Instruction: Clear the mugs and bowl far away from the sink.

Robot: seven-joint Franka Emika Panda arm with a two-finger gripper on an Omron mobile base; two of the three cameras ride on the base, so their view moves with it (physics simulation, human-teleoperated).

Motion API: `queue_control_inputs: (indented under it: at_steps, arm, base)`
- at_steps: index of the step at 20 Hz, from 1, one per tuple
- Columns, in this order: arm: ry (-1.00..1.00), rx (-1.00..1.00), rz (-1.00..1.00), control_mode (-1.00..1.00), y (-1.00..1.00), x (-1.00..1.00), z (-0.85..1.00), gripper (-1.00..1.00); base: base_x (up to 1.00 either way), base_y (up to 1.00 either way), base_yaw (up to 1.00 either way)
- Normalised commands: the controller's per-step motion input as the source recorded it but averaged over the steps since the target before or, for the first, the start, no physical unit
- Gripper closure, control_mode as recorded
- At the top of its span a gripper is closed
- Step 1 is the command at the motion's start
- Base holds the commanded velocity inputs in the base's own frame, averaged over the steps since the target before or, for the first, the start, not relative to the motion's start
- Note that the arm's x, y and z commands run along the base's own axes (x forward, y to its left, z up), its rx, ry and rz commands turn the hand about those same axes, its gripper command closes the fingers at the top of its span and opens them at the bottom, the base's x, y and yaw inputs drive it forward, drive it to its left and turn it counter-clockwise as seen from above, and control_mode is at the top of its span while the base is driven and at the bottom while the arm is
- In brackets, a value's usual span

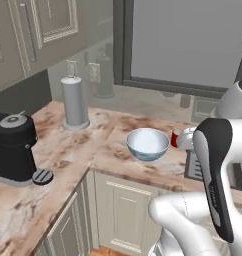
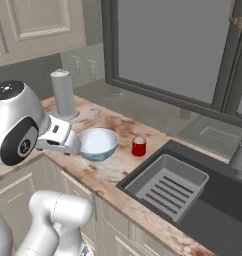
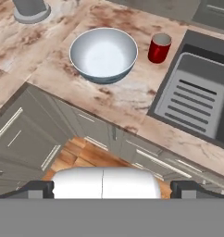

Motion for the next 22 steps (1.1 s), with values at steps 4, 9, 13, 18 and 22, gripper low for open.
queue_control_inputs:
  at_steps: [4,9,13,18,22]
  arm:
    - [0.0,0.0,0.0,1.0,0.0,0.0,0.0,-1.0]
    - [0.0,0.0,0.0,1.0,0.0,0.0,0.0,-1.0]
    - [0.0,0.0,0.0,1.0,0.0,0.0,0.0,-1.0]
    - [0.02,0.0,-0.06,-1.0,0.14,0.52,0.0,-1.0]
    - [0.01,0.0,0.0,-1.0,0.0,0.33,-0.09,-1.0]
  base:
    - [0.62,0.0,0.02]
    - [0.55,0.03,-0.36]
    - [0.77,0.36,-0.53]
    - [0.16,0.1,-0.08]
    - [0.0,0.0,0.0]
